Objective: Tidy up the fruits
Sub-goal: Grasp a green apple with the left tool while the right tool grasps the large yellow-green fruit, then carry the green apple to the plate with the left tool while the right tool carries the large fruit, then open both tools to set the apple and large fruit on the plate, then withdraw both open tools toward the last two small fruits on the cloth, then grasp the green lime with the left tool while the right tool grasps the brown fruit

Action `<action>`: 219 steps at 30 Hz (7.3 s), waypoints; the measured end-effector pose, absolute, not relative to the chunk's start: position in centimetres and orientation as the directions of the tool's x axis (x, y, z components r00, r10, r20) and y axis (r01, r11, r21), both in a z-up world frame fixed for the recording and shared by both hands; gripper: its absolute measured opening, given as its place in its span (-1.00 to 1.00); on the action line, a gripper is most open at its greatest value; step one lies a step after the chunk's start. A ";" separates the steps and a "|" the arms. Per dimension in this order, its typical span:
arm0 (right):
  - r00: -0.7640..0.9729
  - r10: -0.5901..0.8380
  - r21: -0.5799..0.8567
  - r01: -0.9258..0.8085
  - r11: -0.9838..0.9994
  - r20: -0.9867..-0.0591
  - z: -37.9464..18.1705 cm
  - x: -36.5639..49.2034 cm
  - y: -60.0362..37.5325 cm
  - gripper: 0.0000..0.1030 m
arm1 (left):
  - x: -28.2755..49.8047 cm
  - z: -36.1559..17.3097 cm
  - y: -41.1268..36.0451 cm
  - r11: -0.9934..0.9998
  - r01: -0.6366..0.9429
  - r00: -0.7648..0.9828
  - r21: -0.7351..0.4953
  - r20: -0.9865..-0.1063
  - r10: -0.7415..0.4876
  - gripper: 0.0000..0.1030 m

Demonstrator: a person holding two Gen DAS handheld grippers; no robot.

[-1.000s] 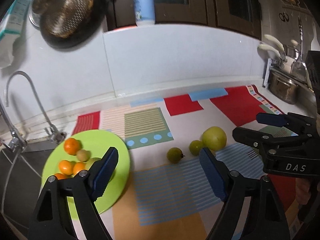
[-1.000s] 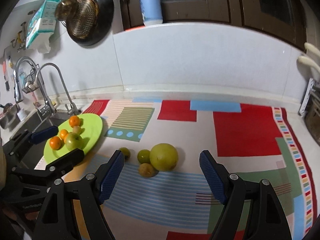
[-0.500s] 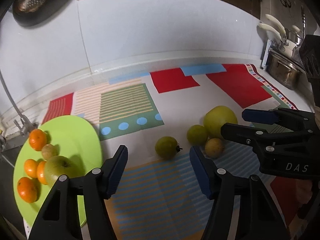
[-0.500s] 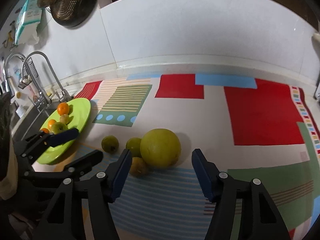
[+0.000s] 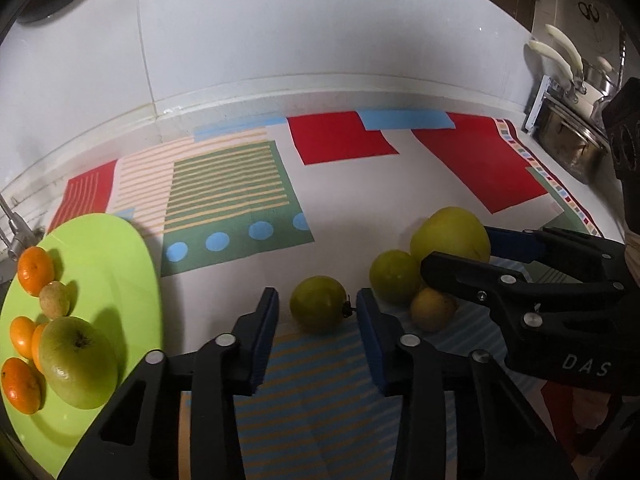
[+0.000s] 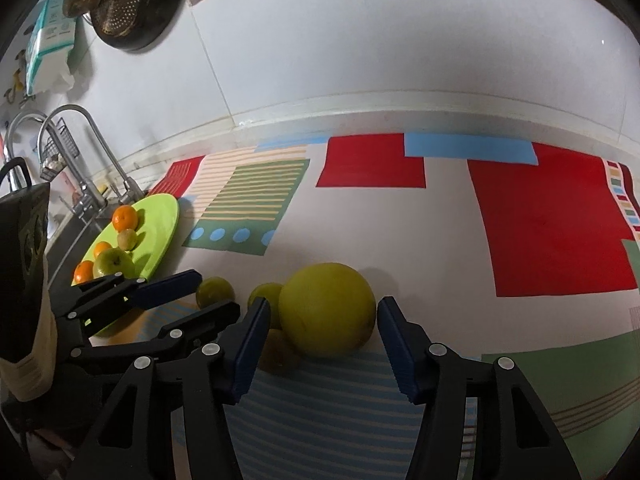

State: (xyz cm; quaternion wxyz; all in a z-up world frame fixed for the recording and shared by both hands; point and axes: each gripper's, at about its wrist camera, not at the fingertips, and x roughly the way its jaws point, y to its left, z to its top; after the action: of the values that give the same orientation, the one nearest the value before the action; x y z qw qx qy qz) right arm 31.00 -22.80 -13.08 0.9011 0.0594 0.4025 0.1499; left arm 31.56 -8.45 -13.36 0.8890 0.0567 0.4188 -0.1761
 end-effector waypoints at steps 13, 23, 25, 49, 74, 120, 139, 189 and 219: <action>0.648 0.320 0.248 -0.203 0.947 -0.691 -12.3 30.3 -23.4 0.00 | 30.2 -11.2 -8.1 0.937 0.346 0.618 -0.053 -0.739 -0.270 -0.48; 0.673 0.297 0.224 -0.196 0.955 -0.677 -11.0 28.4 -23.1 0.00 | 29.4 -12.0 -7.7 0.937 0.338 0.597 -0.093 -0.748 -0.290 -0.33; 0.675 0.288 0.214 -0.193 0.957 -0.679 -11.1 28.1 -23.1 0.00 | 29.6 -12.3 -7.8 0.936 0.341 0.593 -0.092 -0.751 -0.290 -0.33; 0.697 0.303 0.216 -0.213 0.953 -0.650 -9.0 25.8 -22.8 0.00 | 25.0 -8.6 -6.4 0.947 0.317 0.662 -0.042 -0.706 -0.253 -0.45; 0.719 0.421 0.205 -0.373 0.905 -0.552 -4.1 20.2 -13.4 0.00 | 17.7 -3.5 3.6 0.984 0.180 0.787 -0.014 -0.598 -0.152 -0.45; 0.636 0.387 0.146 -0.398 0.906 -0.668 -8.3 34.1 -0.3 0.00 | 31.7 -8.8 14.7 0.985 0.169 0.736 0.028 -0.668 -0.108 -0.45; 0.672 0.337 0.094 -0.371 0.924 -0.659 -8.1 34.6 -0.5 0.23 | 31.7 -9.1 15.0 0.989 0.145 0.726 0.011 -0.680 -0.099 -0.12; 0.811 0.169 0.051 -0.170 0.984 -0.560 -3.8 20.8 -15.9 0.33 | 20.6 -2.8 1.0 0.956 0.288 0.803 0.048 -0.556 -0.214 0.35; 0.632 0.225 0.147 -0.174 0.974 -0.742 -12.8 28.1 -19.3 -0.14 | 26.5 -10.1 -4.8 0.919 0.385 0.690 0.079 -0.686 -0.230 0.34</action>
State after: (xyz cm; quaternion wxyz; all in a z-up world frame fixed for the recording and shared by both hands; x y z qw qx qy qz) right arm 28.08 -19.28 -12.78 0.9028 0.0304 0.4144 0.1105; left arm 26.49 -4.76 -10.08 0.9128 0.1090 0.3557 -0.1686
